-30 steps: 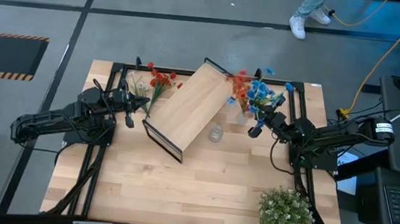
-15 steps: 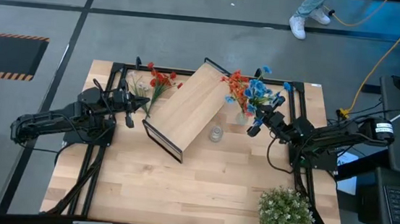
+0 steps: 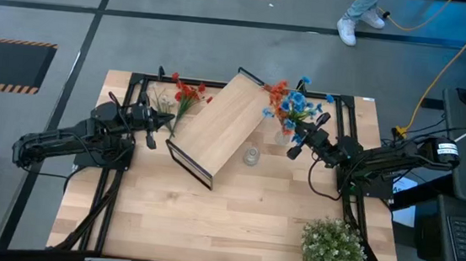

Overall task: Pick and place flowers into a vace then onto a shelf
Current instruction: Put the blue flowers into the right transparent vase

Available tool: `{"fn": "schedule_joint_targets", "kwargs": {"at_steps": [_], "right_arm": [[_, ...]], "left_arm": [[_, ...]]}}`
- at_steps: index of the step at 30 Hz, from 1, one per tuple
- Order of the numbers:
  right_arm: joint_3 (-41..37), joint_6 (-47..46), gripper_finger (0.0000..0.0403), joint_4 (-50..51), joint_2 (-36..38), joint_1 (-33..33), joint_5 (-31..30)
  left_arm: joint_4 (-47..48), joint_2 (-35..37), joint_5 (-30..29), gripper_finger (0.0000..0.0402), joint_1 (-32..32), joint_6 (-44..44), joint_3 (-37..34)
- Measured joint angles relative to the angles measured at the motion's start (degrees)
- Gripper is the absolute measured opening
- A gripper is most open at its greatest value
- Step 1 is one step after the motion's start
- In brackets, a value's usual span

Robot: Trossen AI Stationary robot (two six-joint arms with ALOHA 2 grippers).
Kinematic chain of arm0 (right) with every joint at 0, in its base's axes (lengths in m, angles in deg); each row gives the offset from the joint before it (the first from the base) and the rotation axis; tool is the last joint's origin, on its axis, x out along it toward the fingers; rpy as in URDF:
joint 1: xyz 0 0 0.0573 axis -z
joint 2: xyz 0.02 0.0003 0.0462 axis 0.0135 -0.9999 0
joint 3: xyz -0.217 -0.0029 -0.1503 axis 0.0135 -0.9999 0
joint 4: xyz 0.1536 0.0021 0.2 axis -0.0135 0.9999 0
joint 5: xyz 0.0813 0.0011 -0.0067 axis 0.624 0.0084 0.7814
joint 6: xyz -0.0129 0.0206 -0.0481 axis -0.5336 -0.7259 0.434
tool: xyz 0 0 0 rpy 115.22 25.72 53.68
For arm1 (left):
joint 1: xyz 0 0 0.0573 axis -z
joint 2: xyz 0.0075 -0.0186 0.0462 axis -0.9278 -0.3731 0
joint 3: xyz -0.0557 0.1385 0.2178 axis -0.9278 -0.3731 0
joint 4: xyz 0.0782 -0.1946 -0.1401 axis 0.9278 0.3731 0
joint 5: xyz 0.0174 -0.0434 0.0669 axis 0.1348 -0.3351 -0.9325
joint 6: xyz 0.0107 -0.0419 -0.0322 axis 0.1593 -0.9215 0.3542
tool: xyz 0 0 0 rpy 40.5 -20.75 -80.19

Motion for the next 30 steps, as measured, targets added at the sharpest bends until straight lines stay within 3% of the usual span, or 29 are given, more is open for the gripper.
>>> {"fn": "schedule_joint_targets", "kwargs": {"at_steps": [14,22,30], "right_arm": [[-0.80,-1.39,0.0002,0.22,0.00,0.02,-2.14],[-7.69,-2.92,0.0002,-11.68,-0.04,0.02,-0.23],[-7.85,-2.89,0.0002,-10.03,-0.04,0.01,0.24]], "left_arm": [[0.00,0.02,0.00,0.0004,-0.01,-0.01,0.00],[0.00,0.01,-0.02,0.0004,0.00,-0.02,0.00],[-0.02,0.02,-0.04,0.0004,0.01,-0.48,0.02]]}}
